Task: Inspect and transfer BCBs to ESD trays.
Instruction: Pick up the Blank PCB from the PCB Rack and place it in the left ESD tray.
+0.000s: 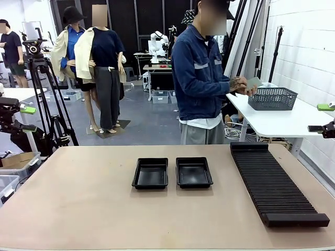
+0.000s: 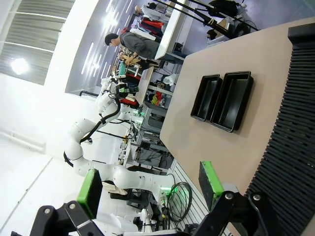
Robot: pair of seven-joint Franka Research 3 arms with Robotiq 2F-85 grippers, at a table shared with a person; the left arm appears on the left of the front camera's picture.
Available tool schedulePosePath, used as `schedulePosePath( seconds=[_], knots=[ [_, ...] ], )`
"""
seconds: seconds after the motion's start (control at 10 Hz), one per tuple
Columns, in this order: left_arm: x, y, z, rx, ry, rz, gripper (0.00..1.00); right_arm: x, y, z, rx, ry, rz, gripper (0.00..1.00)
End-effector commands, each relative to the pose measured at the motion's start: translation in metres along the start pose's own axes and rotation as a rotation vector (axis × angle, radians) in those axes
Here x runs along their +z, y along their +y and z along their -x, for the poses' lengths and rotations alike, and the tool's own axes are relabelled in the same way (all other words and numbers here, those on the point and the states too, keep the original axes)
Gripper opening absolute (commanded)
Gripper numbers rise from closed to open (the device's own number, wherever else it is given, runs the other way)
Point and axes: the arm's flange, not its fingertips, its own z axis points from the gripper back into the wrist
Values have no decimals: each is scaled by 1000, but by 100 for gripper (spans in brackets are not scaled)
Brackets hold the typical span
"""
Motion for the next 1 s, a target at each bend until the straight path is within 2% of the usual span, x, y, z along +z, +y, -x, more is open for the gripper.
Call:
schedulePosePath(
  seconds=[0.0, 0.9],
  knots=[
    [1, -1, -1, 11, -3, -4, 100, 1, 0, 2, -3, 11, 7, 100],
    [1, -1, -1, 11, -3, -4, 100, 1, 0, 2, -3, 11, 7, 100]
  ],
)
